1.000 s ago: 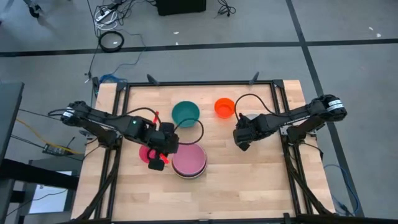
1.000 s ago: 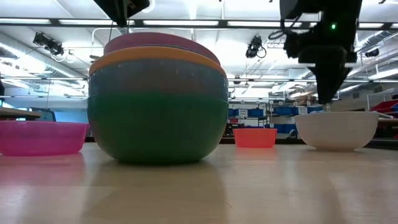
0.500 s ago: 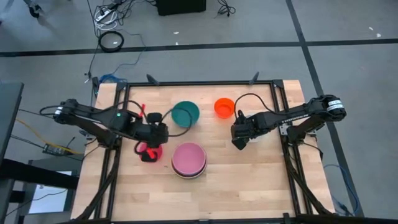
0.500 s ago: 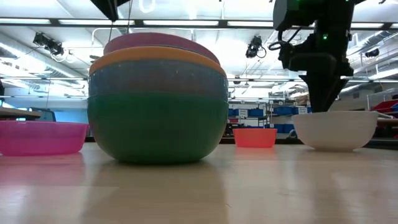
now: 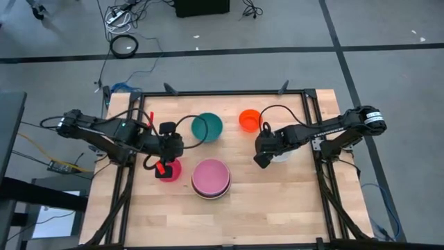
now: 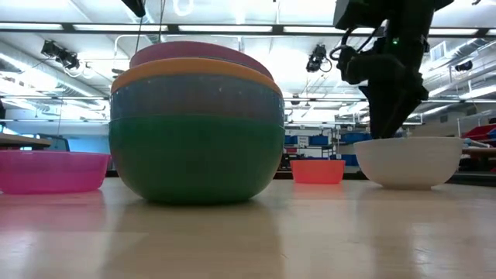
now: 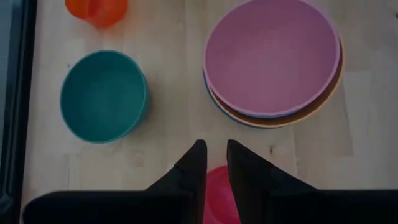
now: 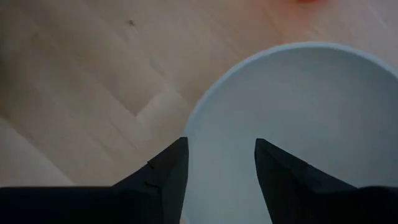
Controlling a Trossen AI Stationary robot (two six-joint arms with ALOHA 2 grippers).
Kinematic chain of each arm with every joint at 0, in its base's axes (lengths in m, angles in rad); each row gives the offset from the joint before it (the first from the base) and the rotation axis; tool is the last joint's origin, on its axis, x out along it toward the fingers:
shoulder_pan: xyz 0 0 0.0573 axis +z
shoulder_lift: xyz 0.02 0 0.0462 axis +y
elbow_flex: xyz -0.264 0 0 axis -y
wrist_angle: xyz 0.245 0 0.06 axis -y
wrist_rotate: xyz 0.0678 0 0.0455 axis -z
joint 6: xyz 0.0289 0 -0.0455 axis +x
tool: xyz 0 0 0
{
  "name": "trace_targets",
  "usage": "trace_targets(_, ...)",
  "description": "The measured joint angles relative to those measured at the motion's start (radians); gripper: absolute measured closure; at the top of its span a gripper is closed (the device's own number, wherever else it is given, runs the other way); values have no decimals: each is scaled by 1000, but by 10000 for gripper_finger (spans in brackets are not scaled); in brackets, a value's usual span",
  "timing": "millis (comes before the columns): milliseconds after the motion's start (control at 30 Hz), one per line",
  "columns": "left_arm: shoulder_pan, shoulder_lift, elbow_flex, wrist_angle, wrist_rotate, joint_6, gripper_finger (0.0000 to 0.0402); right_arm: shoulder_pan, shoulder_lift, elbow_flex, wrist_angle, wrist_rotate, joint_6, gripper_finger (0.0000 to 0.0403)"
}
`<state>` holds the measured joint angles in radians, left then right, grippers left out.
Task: Nest bowls inside each other
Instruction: Stack the white bowl on top of the pink bowl
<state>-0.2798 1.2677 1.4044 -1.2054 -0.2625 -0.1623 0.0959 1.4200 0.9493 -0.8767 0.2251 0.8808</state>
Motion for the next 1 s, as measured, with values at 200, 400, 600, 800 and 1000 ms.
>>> trace_targets(200, 0, 1, 0, 1, -2, 0, 330, 0, 0, 0, 67, -23, -17, 230)
trace_targets(400, 0, 0, 0, 2, -2, -5, 330, 5, 1, 0, 88, -53, 1, 231)
trace_targets(600, 0, 0, 0, 3, -2, -8, 330, 7, 2, -58, 112, -46, 28, 232)
trace_targets(800, 0, 1, 0, 4, -10, -8, 330, 7, 2, -146, 197, -47, 44, 254)
trace_targets(1000, 0, 1, 0, 1, -21, -8, 330, 7, 2, -162, 209, -77, 6, 372)
